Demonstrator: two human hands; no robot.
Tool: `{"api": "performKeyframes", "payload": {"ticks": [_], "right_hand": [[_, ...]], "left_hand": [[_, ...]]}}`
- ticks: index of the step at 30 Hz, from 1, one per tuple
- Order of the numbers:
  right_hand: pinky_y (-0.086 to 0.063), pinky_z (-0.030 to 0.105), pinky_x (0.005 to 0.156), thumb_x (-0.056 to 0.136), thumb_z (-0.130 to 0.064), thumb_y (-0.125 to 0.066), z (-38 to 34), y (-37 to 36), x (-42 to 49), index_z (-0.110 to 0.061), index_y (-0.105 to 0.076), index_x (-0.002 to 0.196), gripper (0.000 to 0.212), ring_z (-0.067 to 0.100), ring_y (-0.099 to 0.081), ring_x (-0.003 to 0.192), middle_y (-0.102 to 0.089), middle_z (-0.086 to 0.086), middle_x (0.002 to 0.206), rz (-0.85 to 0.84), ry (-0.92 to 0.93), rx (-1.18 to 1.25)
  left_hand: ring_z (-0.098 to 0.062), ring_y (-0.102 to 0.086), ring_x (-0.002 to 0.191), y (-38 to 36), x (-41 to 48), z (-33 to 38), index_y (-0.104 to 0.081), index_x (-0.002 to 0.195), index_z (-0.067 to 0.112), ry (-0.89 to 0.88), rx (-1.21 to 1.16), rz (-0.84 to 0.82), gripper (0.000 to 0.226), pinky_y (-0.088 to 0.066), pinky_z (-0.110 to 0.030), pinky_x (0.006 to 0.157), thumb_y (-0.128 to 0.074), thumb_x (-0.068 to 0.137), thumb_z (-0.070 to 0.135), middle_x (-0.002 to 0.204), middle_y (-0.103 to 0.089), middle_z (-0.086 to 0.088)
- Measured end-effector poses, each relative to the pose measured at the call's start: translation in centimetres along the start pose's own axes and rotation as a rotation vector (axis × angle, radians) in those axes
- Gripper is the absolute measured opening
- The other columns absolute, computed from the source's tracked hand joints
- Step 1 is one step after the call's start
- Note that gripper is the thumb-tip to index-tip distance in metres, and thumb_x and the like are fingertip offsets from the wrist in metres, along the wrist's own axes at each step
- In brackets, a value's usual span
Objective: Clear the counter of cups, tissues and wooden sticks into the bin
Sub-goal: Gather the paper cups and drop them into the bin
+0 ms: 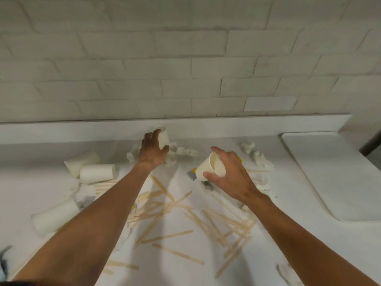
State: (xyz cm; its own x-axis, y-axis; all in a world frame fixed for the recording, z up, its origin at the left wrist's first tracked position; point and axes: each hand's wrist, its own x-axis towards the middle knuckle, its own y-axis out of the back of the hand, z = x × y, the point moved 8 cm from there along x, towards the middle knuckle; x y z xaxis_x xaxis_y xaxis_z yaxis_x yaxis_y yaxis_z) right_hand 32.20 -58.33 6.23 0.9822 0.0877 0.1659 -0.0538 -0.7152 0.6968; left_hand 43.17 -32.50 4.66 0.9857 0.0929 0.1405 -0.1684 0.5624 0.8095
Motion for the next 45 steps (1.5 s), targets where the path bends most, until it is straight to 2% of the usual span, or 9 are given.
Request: {"api": "performKeyframes", "payload": {"ticks": [9, 14, 17, 22, 29, 34, 38, 43, 45], "right_hand": [[-0.034, 0.022, 0.093, 0.080, -0.041, -0.072, 2.0, -0.6, 3.0, -0.047, -0.031, 0.143, 0.075, 0.005, -0.041, 0.111, -0.036, -0.012, 0.125, -0.037, -0.047, 0.033], [-0.035, 0.025, 0.099, 0.080, -0.041, -0.072, 2.0, -1.2, 3.2, -0.046, -0.033, 0.141, 0.073, 0.005, -0.040, 0.117, -0.037, -0.011, 0.129, -0.057, -0.041, 0.039], [-0.038, 0.028, 0.099, 0.080, -0.040, -0.072, 1.7, -1.4, 3.0, -0.046, -0.035, 0.138, 0.069, 0.006, -0.041, 0.117, -0.037, -0.012, 0.129, -0.062, -0.030, 0.052], [-0.038, 0.026, 0.089, 0.079, -0.039, -0.074, 0.4, -1.2, 1.9, -0.041, -0.039, 0.133, 0.065, 0.008, -0.043, 0.111, -0.039, -0.012, 0.126, -0.027, 0.004, 0.061], [-0.039, 0.026, 0.090, 0.080, -0.035, -0.075, -1.3, 1.0, -2.1, -0.035, -0.039, 0.134, 0.065, 0.010, -0.045, 0.110, -0.038, -0.007, 0.127, 0.096, -0.016, 0.086], [-0.034, 0.021, 0.089, 0.081, -0.030, -0.076, -0.7, 3.2, -6.4, -0.032, -0.040, 0.135, 0.065, 0.008, -0.043, 0.107, -0.039, -0.003, 0.128, 0.227, -0.101, 0.135], [-0.034, 0.022, 0.087, 0.081, -0.032, -0.077, 1.3, 4.9, -11.3, -0.033, -0.038, 0.134, 0.066, 0.009, -0.044, 0.105, -0.041, -0.006, 0.123, 0.339, -0.215, 0.174], [-0.040, 0.025, 0.092, 0.080, -0.037, -0.076, 4.8, 8.6, -18.3, -0.029, -0.041, 0.133, 0.063, 0.010, -0.048, 0.109, -0.047, -0.004, 0.126, 0.568, -0.367, 0.233], [-0.039, 0.023, 0.096, 0.081, -0.037, -0.076, 6.3, 10.8, -21.0, -0.027, -0.042, 0.133, 0.063, 0.009, -0.047, 0.113, -0.048, -0.005, 0.128, 0.670, -0.399, 0.234]], "left_hand": [[-0.033, -0.028, 0.137, -1.8, 6.1, -0.5, -0.035, 0.147, 0.030, 0.024, 0.100, -0.088, 0.062, -0.036, -0.047, 0.109, -0.058, 0.089, 0.029, 0.152, -0.021, -0.010], [-0.040, -0.039, 0.127, -2.6, 7.3, -1.3, -0.040, 0.142, 0.023, 0.024, 0.094, -0.177, 0.058, -0.039, -0.044, 0.106, -0.058, 0.088, 0.019, 0.142, -0.032, -0.016], [-0.040, -0.049, 0.116, -1.9, 6.7, -1.2, -0.045, 0.132, 0.019, 0.001, 0.069, -0.144, 0.048, -0.044, -0.044, 0.100, -0.056, 0.087, 0.009, 0.129, -0.038, -0.018], [-0.037, -0.045, 0.120, 1.0, 4.1, -0.6, -0.046, 0.138, 0.023, -0.034, -0.022, 0.002, 0.051, -0.039, -0.042, 0.105, -0.058, 0.089, 0.012, 0.132, -0.033, -0.017], [-0.025, -0.049, 0.107, 4.1, -0.9, 1.6, -0.049, 0.136, 0.020, -0.069, -0.225, 0.067, 0.049, -0.036, -0.024, 0.096, -0.064, 0.089, 0.020, 0.120, -0.041, -0.014], [-0.020, -0.060, 0.098, 1.7, -4.9, 4.1, -0.051, 0.132, 0.024, -0.068, -0.531, -0.060, 0.052, -0.049, -0.025, 0.076, -0.070, 0.084, 0.015, 0.121, -0.056, -0.003], [-0.015, -0.059, 0.093, -1.6, -8.8, 7.6, -0.052, 0.129, 0.023, -0.095, -0.664, -0.195, 0.049, -0.049, -0.014, 0.063, -0.073, 0.085, 0.018, 0.117, -0.056, -0.002], [-0.018, -0.061, 0.096, -6.2, -14.0, 12.7, -0.052, 0.126, 0.029, -0.180, -0.699, -0.385, 0.046, -0.055, -0.033, 0.075, -0.072, 0.085, 0.028, 0.115, -0.059, 0.003], [-0.017, -0.062, 0.098, -8.0, -15.9, 15.1, -0.051, 0.125, 0.032, -0.224, -0.679, -0.445, 0.045, -0.055, -0.033, 0.078, -0.072, 0.085, 0.028, 0.119, -0.058, 0.002]]}}
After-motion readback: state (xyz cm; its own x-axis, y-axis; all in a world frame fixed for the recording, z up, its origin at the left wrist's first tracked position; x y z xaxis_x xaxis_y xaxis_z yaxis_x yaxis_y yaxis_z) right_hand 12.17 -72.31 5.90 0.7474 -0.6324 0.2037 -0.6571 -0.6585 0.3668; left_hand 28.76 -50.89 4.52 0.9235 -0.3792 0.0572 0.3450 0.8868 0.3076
